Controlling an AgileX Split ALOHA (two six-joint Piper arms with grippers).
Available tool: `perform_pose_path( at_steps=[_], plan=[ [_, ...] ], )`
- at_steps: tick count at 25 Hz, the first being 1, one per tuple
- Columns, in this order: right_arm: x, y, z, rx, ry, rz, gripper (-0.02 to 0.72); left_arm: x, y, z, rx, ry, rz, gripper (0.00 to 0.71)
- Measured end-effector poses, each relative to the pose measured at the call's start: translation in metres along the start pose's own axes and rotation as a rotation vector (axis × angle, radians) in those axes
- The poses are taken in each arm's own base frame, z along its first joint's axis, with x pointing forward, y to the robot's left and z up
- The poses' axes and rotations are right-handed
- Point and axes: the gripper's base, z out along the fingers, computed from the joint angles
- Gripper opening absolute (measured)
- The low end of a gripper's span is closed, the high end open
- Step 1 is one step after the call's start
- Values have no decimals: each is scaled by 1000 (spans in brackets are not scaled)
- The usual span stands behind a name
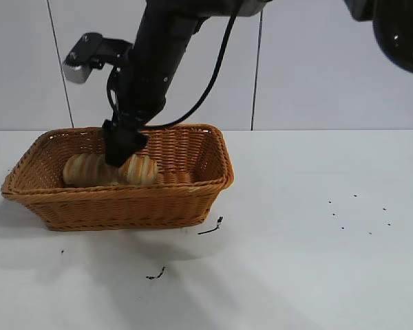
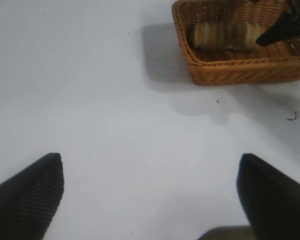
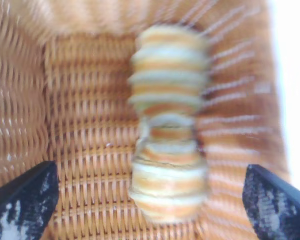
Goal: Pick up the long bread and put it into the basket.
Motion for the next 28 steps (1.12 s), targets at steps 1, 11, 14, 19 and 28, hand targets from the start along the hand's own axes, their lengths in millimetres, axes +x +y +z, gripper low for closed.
perform_pose_path(
  at_steps=[1,11,14,19,28],
  plan=[
    [1,-6,-6,18,16,75,690,0,0,0,0,0,0,693],
    [51,-130,-38,196,104,441,690,0,0,0,0,0,0,693],
    [80,-177,-56,265,140,527,690,0,0,0,0,0,0,693],
    [118,-233,-88,350,139,648,690,0,0,0,0,0,0,693],
    [119,-236,-154,410,55,690,690,0,0,0,0,0,0,693]
  ],
)
